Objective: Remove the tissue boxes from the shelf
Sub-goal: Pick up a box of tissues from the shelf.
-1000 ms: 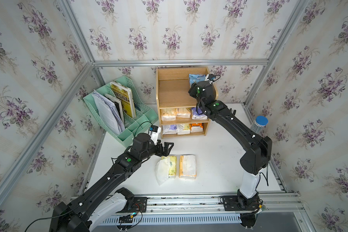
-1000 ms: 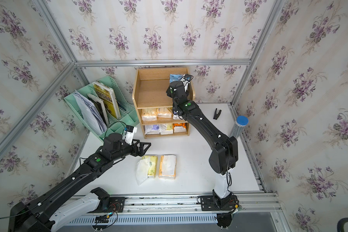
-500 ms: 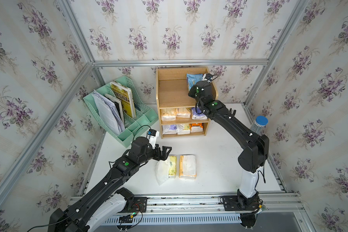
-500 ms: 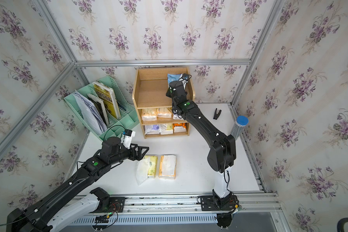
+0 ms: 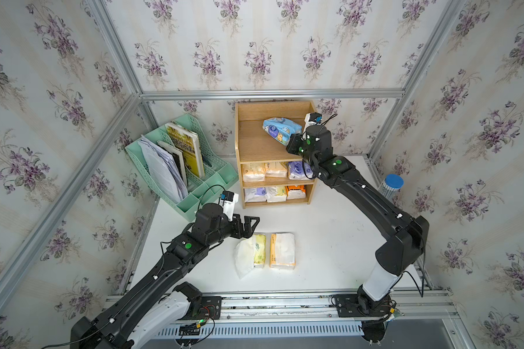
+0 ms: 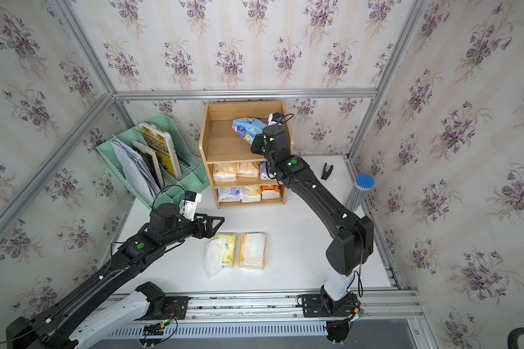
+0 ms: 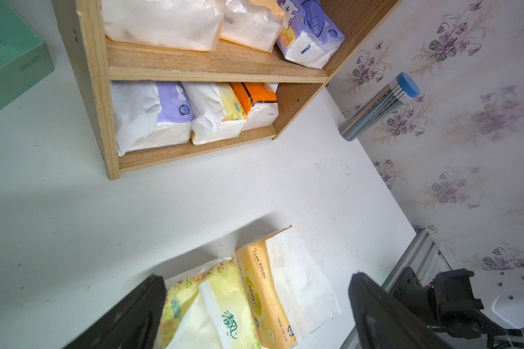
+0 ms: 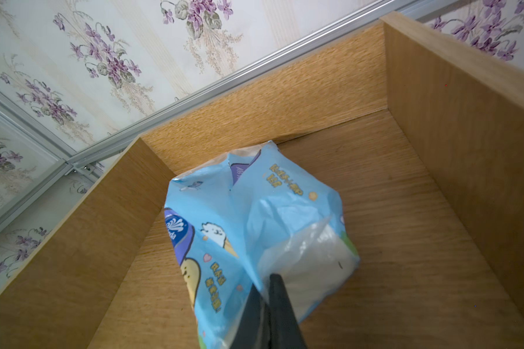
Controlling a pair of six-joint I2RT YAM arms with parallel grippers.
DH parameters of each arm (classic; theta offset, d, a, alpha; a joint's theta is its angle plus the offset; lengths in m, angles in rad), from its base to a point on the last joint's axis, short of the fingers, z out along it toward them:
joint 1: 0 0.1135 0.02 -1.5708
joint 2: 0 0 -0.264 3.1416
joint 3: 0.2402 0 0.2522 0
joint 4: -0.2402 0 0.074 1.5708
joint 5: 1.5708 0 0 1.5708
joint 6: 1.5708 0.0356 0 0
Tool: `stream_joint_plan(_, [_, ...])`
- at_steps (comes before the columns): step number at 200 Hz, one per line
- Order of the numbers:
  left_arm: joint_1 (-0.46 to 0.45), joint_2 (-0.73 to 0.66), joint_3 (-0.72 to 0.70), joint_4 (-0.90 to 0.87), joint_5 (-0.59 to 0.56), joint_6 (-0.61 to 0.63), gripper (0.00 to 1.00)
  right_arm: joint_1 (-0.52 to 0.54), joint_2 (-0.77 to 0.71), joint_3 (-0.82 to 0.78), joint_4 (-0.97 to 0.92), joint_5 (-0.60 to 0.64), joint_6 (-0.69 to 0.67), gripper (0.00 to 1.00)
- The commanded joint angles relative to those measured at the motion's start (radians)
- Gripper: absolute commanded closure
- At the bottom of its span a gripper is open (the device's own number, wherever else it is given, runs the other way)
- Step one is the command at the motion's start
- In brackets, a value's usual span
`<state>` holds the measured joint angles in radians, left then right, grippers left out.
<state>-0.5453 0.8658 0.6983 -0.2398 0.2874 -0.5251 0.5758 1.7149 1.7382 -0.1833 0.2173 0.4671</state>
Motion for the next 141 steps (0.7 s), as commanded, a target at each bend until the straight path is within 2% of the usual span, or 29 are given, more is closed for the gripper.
stream_joint_plan(1, [-0.011, 0.002, 0.022, 0.018, -0.002, -0.025, 0.01, 0.000, -0.051, -0.051, 0.020, -0.067, -0.015, 1.00])
stream_joint_plan(69, [-0.085, -0.011, 0.053, 0.101, -0.030, -0.068, 0.01, 0.007, -0.278, -0.279, 0.048, -0.140, -0.008, 1.00])
stream_joint_plan(105, [-0.154, -0.041, 0.047, 0.155, -0.099, -0.070, 0.01, 0.018, -0.405, -0.398, 0.045, -0.166, -0.008, 1.00])
stream_joint_plan(141, [-0.191, -0.096, 0.024, 0.170, -0.161, -0.063, 0.01, 0.022, -0.532, -0.515, 0.028, -0.243, -0.018, 1.00])
